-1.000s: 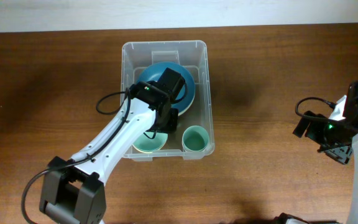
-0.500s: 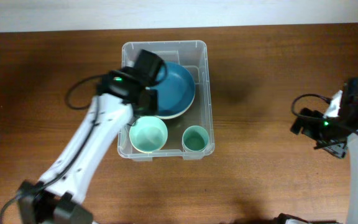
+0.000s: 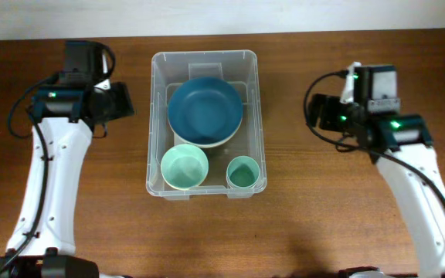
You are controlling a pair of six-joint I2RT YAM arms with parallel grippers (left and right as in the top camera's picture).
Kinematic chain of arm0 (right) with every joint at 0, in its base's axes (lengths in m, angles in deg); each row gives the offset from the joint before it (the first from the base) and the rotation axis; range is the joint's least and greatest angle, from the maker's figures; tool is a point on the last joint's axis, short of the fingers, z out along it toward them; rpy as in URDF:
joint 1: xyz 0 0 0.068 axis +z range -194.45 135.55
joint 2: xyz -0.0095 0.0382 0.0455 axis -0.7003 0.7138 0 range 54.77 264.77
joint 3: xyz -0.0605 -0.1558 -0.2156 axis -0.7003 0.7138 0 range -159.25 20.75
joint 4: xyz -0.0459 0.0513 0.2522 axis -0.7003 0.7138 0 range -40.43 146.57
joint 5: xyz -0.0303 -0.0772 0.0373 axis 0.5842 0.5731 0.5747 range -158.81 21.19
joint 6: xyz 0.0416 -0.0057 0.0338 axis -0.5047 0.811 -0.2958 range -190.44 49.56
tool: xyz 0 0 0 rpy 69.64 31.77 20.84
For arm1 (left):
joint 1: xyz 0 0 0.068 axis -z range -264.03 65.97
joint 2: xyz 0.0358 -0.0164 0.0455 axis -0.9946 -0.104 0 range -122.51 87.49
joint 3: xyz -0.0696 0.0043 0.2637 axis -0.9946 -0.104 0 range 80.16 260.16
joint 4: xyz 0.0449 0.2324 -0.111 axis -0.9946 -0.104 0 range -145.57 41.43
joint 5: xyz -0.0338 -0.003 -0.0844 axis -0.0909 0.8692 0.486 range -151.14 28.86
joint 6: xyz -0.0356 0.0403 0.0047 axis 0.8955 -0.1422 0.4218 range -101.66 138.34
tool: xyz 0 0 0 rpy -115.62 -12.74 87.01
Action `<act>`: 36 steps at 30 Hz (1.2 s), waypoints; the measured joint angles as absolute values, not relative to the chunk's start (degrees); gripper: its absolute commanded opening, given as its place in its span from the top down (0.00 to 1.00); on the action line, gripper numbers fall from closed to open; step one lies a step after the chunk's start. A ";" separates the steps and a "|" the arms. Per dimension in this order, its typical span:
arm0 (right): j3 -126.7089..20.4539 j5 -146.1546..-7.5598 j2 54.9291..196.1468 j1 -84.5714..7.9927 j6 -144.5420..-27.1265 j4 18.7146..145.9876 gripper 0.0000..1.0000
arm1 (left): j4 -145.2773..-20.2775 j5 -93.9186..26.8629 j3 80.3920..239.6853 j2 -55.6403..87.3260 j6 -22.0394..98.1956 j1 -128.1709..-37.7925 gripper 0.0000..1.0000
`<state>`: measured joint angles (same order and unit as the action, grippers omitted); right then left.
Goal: Pack container
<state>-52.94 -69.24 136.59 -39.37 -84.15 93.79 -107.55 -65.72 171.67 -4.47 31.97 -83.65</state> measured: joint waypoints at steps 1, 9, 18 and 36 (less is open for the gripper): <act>-52.94 -69.11 138.55 -38.78 -84.24 92.44 0.01 | -107.55 -65.44 171.67 -4.71 31.73 -84.24 0.40; -52.94 -74.60 152.65 -36.81 -85.31 81.88 0.11 | -108.67 -64.26 171.67 -8.45 31.16 -85.13 0.40; -52.90 -86.16 157.11 -35.17 -85.24 74.58 0.04 | -109.26 -64.08 171.67 -9.70 31.16 -85.13 0.40; -52.90 -86.99 157.11 -35.24 -84.96 75.24 0.01 | -109.37 -64.08 171.67 -9.70 31.16 -85.13 0.40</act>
